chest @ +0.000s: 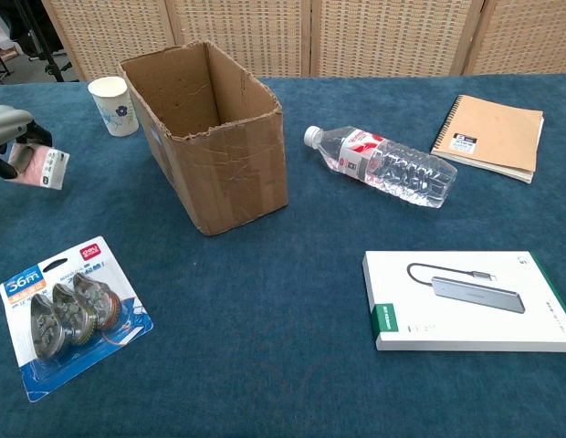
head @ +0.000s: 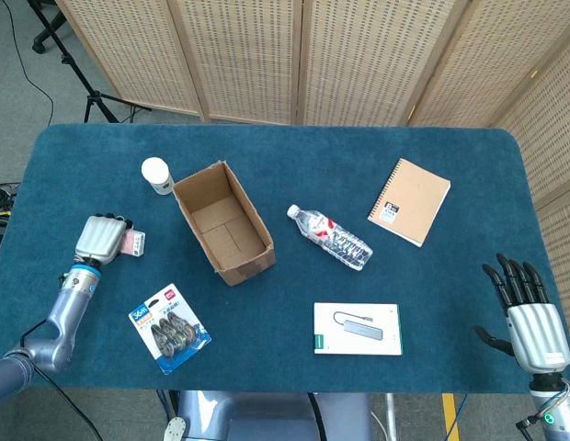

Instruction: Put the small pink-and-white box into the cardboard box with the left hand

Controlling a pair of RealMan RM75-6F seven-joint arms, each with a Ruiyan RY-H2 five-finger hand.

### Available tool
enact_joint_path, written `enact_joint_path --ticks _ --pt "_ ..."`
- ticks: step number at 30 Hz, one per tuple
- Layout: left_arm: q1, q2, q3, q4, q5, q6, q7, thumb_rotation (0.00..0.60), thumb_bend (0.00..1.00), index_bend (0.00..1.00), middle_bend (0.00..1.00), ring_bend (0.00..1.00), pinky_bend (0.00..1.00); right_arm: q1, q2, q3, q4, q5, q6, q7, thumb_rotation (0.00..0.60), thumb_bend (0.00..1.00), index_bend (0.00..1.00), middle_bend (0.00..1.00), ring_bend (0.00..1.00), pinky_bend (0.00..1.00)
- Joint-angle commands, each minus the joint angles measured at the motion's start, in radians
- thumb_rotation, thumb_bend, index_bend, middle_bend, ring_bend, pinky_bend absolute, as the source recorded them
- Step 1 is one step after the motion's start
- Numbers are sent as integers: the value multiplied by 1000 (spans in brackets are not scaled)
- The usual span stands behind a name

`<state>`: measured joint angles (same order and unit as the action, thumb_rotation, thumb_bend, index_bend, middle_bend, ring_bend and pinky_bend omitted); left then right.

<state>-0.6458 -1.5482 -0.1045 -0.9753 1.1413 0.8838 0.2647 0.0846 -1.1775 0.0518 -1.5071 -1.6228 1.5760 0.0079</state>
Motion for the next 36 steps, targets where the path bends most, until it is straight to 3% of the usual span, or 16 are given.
enact_joint_path --ticks 1,4,15,16,17,18,19,23,30,36 --pt "9 34 -11 -40 11 29 -6 600 647 734 503 358 416 0 0 1 1 3 -1 2 600 131 79 0 0 0" --pt "20 77 -20 -99 16 55 -7 600 646 734 503 358 416 0 1 1 1 4 -2 4 600 131 79 0 0 0" --pt "83 338 -81 -474 65 242 0 600 644 734 503 358 416 0 -2 -3 -4 -2 -3 -12 600 131 79 0 0 0" --pt "85 353 -91 -504 67 261 7 600 644 734 503 358 416 -23 -32 -29 128 43 -39 7 600 131 79 0 0 0" --pt "86 362 -100 -527 67 275 10 600 644 735 503 358 416 -39 -60 -42 197 10 7 47 600 131 79 0 0 0" --pt "87 368 -110 -550 65 288 12 600 644 735 503 358 416 -33 -89 -46 202 -31 33 27 600 131 79 0 0 0" --pt "87 372 -118 -567 63 299 14 600 644 736 503 359 417 -5 -59 -12 135 -39 43 3 600 131 79 0 0 0" --pt "79 362 -163 -630 65 362 24 600 644 738 503 363 419 19 12 7 19 8 -25 -15 600 131 79 0 0 0" --pt "11 262 -216 -663 41 402 139 600 638 738 503 363 419 11 13 0 14 5 -14 24 600 131 79 0 0 0" --pt "-62 153 -249 -619 9 403 213 600 636 739 503 363 419 16 18 -6 21 1 -26 66 600 131 79 0 0 0"
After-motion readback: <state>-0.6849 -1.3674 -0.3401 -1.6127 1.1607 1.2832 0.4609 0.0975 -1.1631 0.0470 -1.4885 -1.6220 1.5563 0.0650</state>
